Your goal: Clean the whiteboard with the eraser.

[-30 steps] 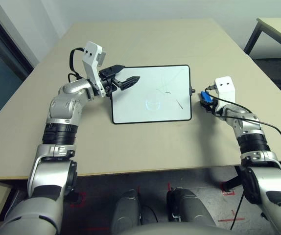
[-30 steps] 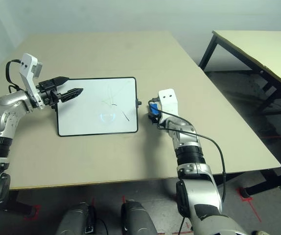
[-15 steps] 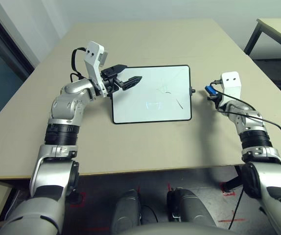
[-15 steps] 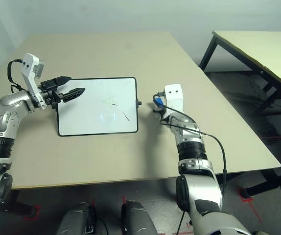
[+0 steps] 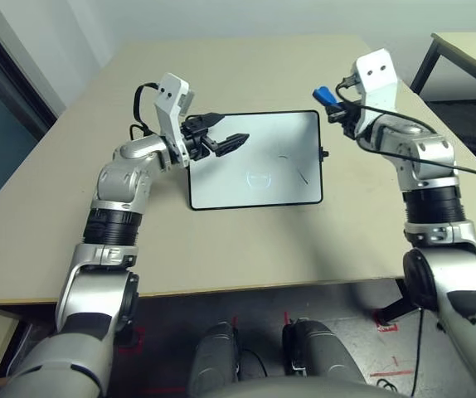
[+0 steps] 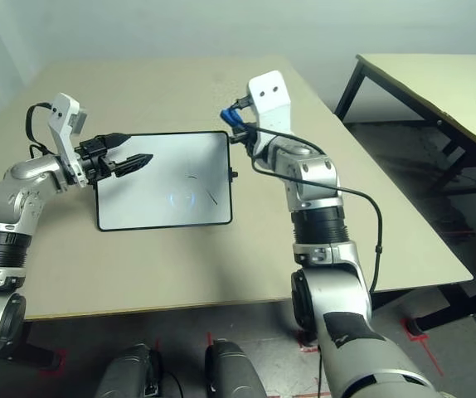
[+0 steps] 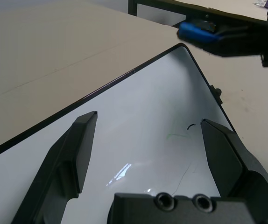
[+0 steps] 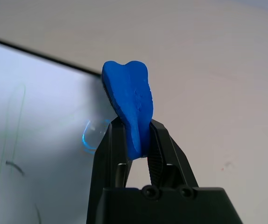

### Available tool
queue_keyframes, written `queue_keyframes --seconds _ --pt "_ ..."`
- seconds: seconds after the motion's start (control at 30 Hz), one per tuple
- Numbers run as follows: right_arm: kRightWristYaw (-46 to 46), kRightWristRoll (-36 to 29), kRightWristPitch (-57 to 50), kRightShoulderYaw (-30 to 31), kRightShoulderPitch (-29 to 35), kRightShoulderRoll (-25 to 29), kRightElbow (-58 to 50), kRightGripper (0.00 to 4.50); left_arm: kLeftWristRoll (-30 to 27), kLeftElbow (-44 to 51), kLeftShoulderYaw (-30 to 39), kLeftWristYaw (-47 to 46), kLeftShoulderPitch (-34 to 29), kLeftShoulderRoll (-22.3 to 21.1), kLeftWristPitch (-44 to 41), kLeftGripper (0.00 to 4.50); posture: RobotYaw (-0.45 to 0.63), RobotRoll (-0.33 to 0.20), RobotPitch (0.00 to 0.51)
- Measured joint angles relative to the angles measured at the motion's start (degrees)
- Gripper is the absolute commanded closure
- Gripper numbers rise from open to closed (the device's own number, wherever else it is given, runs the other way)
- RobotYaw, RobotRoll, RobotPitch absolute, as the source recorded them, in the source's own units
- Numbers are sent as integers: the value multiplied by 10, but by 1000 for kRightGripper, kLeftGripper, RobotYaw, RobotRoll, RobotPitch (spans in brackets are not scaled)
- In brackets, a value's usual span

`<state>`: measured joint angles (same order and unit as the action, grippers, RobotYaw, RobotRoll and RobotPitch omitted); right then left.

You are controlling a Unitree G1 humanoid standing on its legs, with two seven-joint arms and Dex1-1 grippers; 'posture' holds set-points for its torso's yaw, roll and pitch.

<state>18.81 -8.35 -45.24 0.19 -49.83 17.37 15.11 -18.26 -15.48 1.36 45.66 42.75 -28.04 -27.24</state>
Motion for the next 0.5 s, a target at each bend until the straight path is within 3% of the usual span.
queue_keyframes --seconds 0.5 --pt "11 4 -43 36 41 -19 -52 3918 -1 21 0 -2 0 0 -20 0 -36 0 58"
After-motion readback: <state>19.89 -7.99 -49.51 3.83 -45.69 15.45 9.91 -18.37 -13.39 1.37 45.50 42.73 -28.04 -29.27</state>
